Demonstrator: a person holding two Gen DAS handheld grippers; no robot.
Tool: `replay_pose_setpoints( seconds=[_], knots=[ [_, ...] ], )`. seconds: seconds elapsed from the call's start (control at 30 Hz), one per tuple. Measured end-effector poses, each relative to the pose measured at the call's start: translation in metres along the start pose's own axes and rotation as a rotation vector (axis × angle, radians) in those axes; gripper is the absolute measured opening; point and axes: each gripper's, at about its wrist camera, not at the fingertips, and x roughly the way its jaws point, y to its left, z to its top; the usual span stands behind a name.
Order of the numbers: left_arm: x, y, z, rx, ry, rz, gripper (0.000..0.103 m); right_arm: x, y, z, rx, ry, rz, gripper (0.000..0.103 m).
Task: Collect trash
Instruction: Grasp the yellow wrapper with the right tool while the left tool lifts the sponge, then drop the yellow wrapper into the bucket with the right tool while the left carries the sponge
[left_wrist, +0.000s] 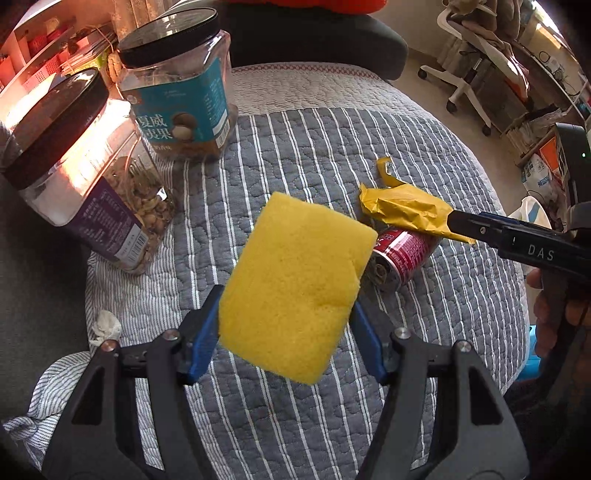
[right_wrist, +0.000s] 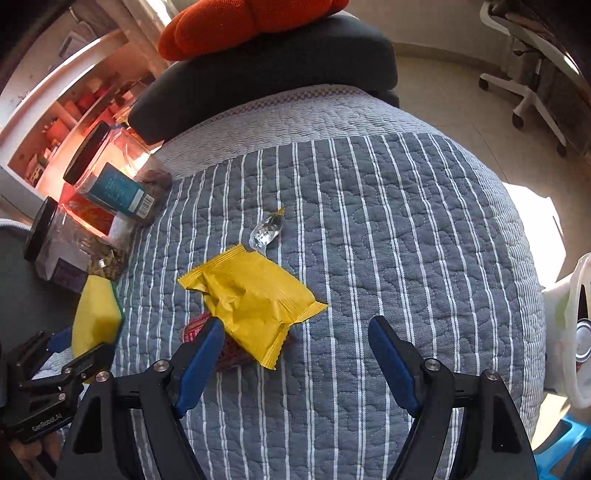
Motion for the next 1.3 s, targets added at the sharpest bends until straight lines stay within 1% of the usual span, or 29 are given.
replay_pose_setpoints(
  seconds=[0.07,0.17,0.37,0.43,0.47,0.5,0.6,0.73,0.97,1.17,1.3],
  knots=[
    [-0.002,0.004,-0.002,-0.009,0.0,0.003,0.066,0.007,0.004,0.003,0.001,0.001,0.014,0.08],
    [-0.004,0.009,-0.004,-0.017,0.001,0.001,0.066,0.017,0.009,0.006,0.01,0.004,0.031,0.076],
    [-0.006,0.016,-0.008,-0.017,0.004,0.011,0.066,0.032,0.013,0.009,0.018,0.017,0.05,0.059],
    [-0.007,0.018,-0.009,-0.02,0.004,0.015,0.066,0.035,0.015,0.009,0.012,0.018,0.049,0.047],
    [-0.007,0.019,-0.01,-0.022,0.004,0.016,0.066,0.035,0.016,0.01,0.005,0.013,0.046,0.043],
    [-0.008,0.02,-0.01,-0.023,0.002,0.016,0.066,0.033,0.017,0.01,-0.004,0.008,0.045,0.035],
    [-0.01,0.02,-0.011,-0.025,-0.003,0.019,0.066,0.029,0.02,0.01,-0.02,-0.001,0.057,0.025],
    [-0.014,0.018,-0.012,-0.023,-0.016,0.019,0.066,0.021,0.022,0.009,-0.03,-0.016,0.055,0.021],
    [-0.024,0.001,-0.011,-0.001,-0.049,0.004,0.066,-0.011,0.009,0.007,-0.006,-0.065,0.06,0.02],
    [-0.028,-0.02,-0.007,0.027,-0.069,-0.015,0.066,-0.041,-0.012,0.0,0.011,-0.102,0.04,0.02],
    [-0.03,-0.04,-0.004,0.049,-0.083,-0.035,0.066,-0.062,-0.036,-0.008,0.034,-0.121,0.012,0.02]
  ],
)
